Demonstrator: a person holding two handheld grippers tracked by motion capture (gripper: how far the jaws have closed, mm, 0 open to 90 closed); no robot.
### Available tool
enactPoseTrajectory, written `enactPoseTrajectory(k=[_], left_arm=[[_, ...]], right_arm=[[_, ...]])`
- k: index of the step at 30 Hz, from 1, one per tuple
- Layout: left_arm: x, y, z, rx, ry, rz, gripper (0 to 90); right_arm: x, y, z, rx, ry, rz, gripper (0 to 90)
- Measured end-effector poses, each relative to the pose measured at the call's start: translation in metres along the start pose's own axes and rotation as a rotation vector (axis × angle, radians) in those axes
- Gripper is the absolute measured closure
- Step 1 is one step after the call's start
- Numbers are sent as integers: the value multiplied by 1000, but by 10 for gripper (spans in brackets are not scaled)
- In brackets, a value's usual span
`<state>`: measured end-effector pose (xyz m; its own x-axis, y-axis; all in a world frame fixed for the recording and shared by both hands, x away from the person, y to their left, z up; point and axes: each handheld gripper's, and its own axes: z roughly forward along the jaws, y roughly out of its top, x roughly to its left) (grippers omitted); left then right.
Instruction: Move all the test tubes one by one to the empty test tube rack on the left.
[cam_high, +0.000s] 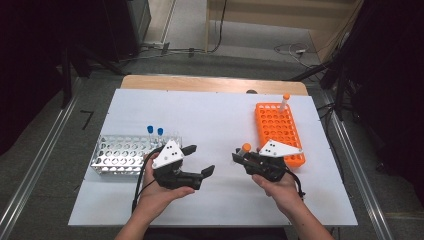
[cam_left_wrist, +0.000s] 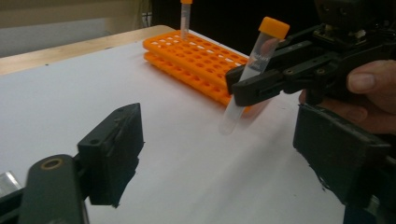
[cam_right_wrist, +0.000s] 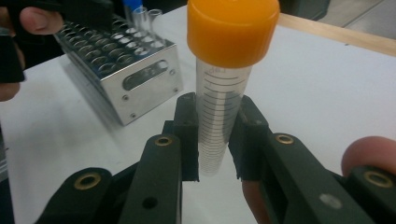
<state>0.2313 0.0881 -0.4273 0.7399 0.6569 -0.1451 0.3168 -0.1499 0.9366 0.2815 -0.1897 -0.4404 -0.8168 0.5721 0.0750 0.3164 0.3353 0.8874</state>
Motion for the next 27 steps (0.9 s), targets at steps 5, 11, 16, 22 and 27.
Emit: enactPoseTrajectory(k=[5, 11, 16, 22, 27], left_arm=[[-5, 2, 5, -8, -45, 9, 309], [-13, 5, 12, -28, -93, 20, 435], [-17, 3, 20, -8, -106, 36, 516], [-20, 3, 26, 16, -116, 38, 595], [-19, 2, 26, 17, -119, 42, 679]], right_arm=[[15, -2, 8, 18, 40, -29, 726], [30, -2, 18, 42, 81, -58, 726], [40, 0, 22, 55, 104, -78, 726], [48, 1, 24, 65, 126, -95, 725], [50, 1, 25, 69, 135, -104, 724]])
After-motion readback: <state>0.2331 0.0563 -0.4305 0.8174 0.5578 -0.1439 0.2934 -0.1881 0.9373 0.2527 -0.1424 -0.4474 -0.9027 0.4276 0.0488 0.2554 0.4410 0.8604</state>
